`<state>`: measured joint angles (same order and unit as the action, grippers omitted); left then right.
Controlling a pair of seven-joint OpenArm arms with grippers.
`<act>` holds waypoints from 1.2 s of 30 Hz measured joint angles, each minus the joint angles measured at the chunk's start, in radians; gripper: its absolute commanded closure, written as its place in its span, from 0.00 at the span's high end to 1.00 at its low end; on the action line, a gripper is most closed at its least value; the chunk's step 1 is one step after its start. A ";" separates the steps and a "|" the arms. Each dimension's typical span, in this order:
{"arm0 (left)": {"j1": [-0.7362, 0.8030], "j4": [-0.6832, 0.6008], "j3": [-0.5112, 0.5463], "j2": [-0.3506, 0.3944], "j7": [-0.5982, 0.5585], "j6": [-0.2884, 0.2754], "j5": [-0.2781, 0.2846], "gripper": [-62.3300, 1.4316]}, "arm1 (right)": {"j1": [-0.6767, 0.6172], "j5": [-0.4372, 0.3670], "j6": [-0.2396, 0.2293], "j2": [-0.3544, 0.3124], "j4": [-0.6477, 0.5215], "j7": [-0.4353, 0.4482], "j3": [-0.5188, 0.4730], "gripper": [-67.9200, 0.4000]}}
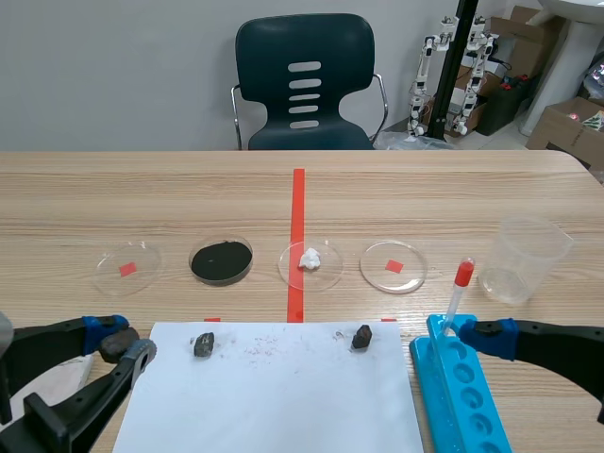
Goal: Put the middle mineral back
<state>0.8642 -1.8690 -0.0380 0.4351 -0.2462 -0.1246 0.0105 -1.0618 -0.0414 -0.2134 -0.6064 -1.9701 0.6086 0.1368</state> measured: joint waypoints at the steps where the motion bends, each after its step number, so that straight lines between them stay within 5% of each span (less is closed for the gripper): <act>1: 0.000 0.000 0.000 0.000 0.025 0.000 0.000 0.11 | 0.000 0.000 0.000 0.000 0.000 0.000 0.000 0.89; 36: 0.000 0.000 0.000 0.000 0.029 0.000 0.000 0.11 | 0.000 0.000 0.000 0.000 0.000 0.000 0.000 0.89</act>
<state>0.8642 -1.8690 -0.0380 0.4351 -0.2169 -0.1246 0.0105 -1.0618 -0.0414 -0.2134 -0.6064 -1.9701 0.6086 0.1368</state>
